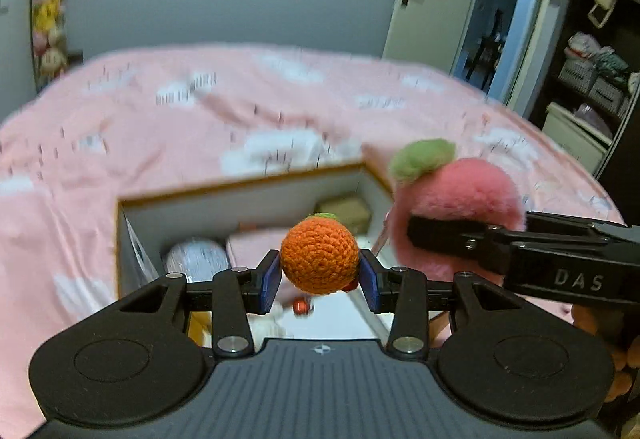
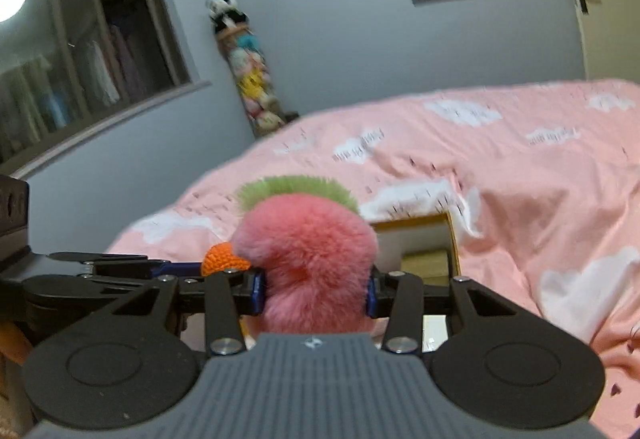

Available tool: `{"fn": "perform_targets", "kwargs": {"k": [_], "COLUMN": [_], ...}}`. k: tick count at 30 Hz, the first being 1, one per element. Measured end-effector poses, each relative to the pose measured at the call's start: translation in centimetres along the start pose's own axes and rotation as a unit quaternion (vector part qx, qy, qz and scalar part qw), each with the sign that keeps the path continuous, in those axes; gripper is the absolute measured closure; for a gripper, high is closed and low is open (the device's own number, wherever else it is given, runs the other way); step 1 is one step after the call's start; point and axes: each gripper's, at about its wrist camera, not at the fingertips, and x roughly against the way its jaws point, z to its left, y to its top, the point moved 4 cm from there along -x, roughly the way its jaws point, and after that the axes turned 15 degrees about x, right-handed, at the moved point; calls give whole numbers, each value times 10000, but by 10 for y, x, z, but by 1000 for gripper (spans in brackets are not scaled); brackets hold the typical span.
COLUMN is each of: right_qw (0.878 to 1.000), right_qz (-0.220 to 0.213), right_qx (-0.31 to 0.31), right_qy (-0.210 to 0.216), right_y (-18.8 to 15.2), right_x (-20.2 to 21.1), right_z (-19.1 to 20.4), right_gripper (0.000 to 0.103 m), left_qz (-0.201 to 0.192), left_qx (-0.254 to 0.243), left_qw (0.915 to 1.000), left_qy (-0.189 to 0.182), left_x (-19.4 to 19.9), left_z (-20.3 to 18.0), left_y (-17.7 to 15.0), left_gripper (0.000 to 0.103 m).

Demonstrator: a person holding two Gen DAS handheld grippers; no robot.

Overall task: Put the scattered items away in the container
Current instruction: 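Lift the orange ball with the left tool while the right tool lifts the pompom over the box, then lower the orange ball into the box with the left tool while the right tool lowers the pompom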

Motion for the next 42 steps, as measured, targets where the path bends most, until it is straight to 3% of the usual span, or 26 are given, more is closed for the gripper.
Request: {"fn": "perform_targets", "kwargs": {"k": [8, 16, 26, 31, 36, 38, 39, 42], "right_qw": [9965, 9942, 9949, 9957, 9962, 9963, 9963, 9965], "right_qz": [648, 1031, 978, 877, 782, 770, 754, 714], "right_qx": [-524, -239, -204, -194, -214, -216, -229, -280], "right_qy": [-20, -176, -158, -220, -322, -328, -334, -341], "right_y": [-36, -55, -60, -59, -59, -59, -59, -59], "right_x": [-47, -70, -65, -59, -57, -57, -57, -57], "right_z": [-16, -15, -17, -18, -19, -19, -19, -20], "right_gripper": [56, 55, 53, 53, 52, 52, 52, 52], "left_qz": [285, 332, 241, 228, 223, 153, 162, 300], "left_qx": [-72, -515, -548, -494, -464, -511, -546, -431], "left_qw": [9994, 9973, 9975, 9982, 9984, 9982, 9981, 9986], "left_qy": [178, 394, 363, 272, 216, 273, 255, 102], "left_x": [-39, -50, -49, -46, -45, -44, -43, -46], "left_z": [15, 9, 9, 9, 7, 6, 5, 5], "left_y": [-25, -42, -43, -42, -42, -42, -42, -41], "left_gripper": [55, 55, 53, 46, 45, 53, 73, 81]}}
